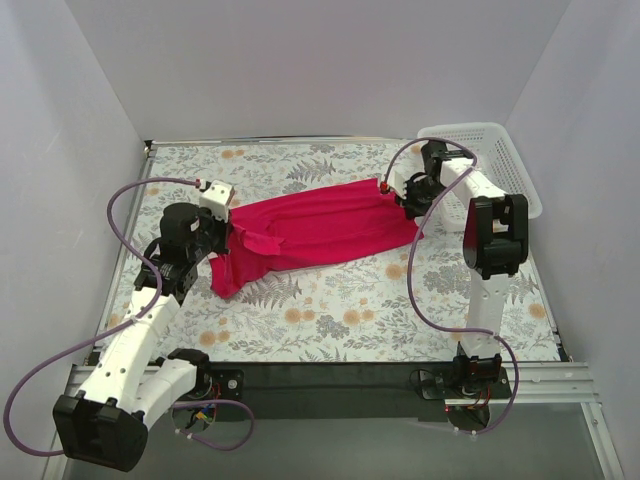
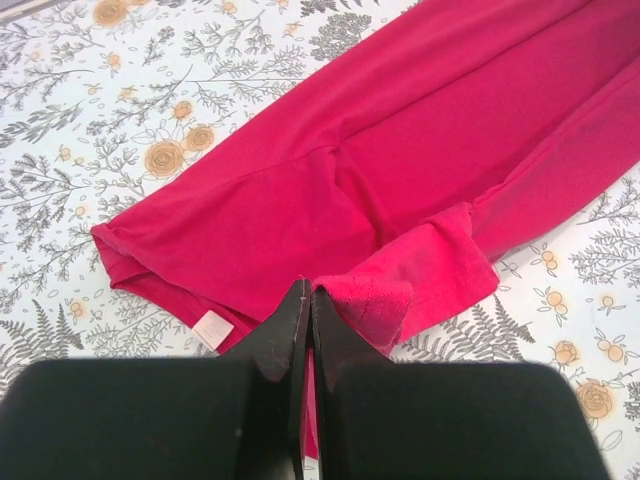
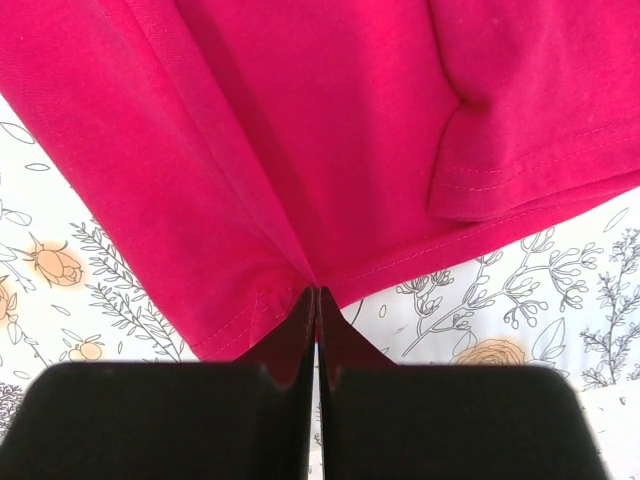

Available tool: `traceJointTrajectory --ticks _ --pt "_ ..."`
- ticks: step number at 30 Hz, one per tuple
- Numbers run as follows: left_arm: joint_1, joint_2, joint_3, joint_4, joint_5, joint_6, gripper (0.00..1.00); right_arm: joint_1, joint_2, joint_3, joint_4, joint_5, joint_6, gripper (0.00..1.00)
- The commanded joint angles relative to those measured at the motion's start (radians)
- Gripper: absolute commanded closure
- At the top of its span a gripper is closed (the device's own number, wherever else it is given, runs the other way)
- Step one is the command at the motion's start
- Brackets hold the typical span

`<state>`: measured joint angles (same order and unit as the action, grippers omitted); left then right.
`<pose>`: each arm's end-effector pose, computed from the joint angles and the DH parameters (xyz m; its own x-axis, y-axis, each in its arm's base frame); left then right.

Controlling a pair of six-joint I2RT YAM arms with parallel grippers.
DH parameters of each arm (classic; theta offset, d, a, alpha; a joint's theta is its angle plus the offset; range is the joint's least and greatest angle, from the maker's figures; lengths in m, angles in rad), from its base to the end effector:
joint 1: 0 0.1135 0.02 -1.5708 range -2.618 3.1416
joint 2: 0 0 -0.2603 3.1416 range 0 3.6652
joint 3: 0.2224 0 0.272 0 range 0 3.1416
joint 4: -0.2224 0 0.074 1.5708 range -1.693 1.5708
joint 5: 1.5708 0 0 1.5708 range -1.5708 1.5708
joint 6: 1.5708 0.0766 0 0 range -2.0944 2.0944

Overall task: Fold and stack the t-shirts
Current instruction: Fold the tshirt

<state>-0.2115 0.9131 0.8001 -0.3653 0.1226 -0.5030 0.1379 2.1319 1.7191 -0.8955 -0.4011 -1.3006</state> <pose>0.2566 -0.0647 0.2801 -0.5459 -0.3721 -0.7507 0.0586 0.8768 -0.4773 0.4546 0.0933 0.1428 -0.0367 -0.9008 -0.4326 -0.9824 0.1118 -0.1494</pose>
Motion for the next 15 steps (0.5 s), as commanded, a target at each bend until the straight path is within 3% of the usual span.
traceJointTrajectory --ticks 1,15 --pt "0.003 0.006 -0.001 0.046 -0.034 0.009 1.00 0.003 0.016 0.045 -0.020 0.022 0.027 0.99" --pt "0.001 0.073 0.008 0.080 -0.015 0.014 1.00 0.003 0.046 0.083 -0.017 0.019 0.050 0.99"
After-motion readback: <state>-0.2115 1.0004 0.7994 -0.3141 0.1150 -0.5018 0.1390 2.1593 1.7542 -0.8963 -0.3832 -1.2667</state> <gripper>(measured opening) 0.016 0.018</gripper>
